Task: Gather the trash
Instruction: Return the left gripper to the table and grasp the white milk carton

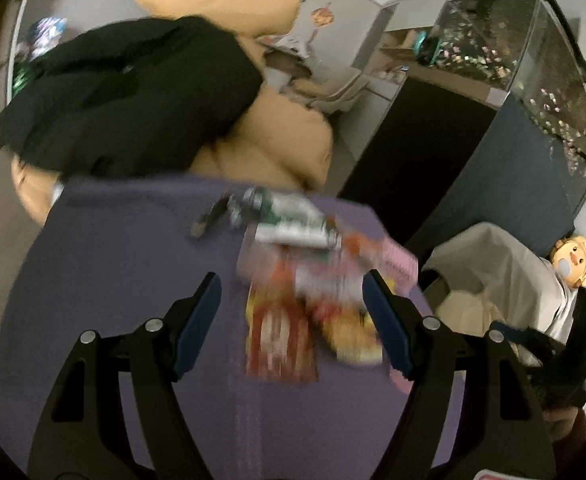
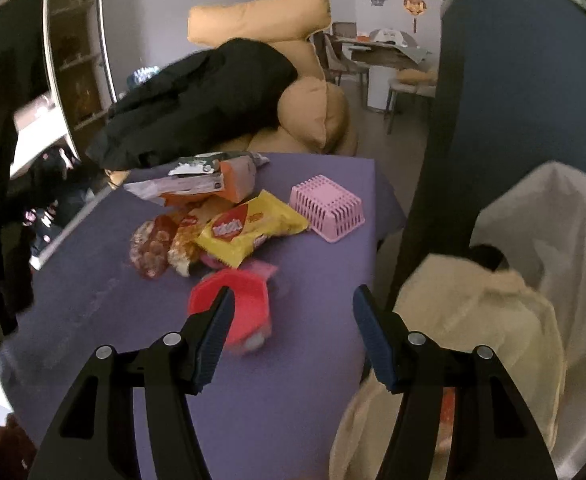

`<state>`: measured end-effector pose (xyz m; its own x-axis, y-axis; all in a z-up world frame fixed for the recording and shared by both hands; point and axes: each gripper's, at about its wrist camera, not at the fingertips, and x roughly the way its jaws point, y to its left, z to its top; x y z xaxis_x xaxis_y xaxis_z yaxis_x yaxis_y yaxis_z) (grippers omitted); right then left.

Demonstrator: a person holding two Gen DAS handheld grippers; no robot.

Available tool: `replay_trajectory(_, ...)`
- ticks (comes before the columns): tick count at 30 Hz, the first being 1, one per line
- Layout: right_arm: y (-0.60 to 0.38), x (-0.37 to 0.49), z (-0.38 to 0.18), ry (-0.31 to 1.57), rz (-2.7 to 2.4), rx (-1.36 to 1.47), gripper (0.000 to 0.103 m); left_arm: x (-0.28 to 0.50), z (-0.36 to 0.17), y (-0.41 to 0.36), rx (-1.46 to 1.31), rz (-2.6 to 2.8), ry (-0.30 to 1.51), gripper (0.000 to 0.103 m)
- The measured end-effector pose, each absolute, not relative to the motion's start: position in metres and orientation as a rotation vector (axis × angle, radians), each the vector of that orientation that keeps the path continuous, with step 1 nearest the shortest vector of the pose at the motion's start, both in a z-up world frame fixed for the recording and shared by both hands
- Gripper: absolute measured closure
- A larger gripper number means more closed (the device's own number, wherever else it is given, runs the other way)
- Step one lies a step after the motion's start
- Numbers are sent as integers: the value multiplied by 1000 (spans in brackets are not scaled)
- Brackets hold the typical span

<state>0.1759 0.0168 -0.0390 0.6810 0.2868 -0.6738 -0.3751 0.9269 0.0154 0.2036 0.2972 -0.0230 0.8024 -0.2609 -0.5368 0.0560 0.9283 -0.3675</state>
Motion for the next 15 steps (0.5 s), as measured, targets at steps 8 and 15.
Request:
replay_trajectory(8,18,231,-36,732,304,-112,45,344,-34,295,-305,-226,800,32)
replay_trajectory(15,1,258,-41,762,257,-49,45,413,-59,280,-291,-228,944,32)
